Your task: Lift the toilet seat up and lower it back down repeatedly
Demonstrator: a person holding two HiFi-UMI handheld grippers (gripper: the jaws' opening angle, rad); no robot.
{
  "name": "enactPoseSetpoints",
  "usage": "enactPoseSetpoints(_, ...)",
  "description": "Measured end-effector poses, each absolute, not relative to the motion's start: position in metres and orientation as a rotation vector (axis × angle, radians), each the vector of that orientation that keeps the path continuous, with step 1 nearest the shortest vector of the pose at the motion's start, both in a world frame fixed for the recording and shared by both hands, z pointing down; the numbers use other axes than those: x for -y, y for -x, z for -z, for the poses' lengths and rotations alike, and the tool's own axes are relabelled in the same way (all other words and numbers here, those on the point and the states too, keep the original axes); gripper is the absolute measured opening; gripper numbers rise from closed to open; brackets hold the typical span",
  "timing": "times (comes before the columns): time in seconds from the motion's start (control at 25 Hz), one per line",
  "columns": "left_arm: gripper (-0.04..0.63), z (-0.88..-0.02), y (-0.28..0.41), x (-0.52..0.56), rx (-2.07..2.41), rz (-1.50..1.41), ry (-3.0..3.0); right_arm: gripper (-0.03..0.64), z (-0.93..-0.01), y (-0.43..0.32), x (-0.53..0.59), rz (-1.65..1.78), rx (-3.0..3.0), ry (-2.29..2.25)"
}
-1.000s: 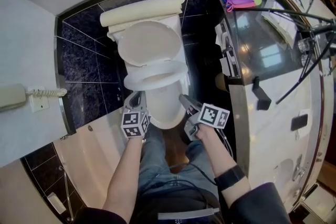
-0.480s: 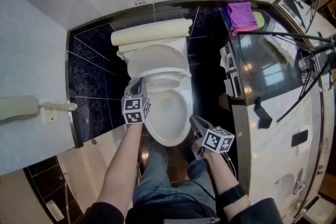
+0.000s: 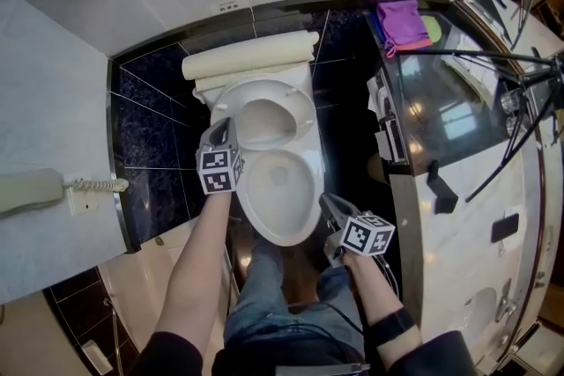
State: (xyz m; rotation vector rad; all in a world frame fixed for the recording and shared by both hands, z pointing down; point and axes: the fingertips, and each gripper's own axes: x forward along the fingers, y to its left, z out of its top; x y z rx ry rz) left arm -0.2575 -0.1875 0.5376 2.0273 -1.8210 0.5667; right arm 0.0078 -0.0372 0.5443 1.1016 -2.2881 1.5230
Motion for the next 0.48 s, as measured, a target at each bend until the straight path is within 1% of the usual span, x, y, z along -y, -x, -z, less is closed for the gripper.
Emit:
enactPoseSetpoints(0.24, 0.000, -0.522, 0.255, 0.166, 1.817, -0.572, -2.033, 0.017, -0.528, 0.000, 0.043, -1.433, 2.326, -1.058)
enactPoseSetpoints(0.48, 0.000, -0.490, 0.241, 0.124, 1.814, -0.567, -2.036, 0.017, -0.499, -0.008, 0.049, -1.337, 2.363, -1.045)
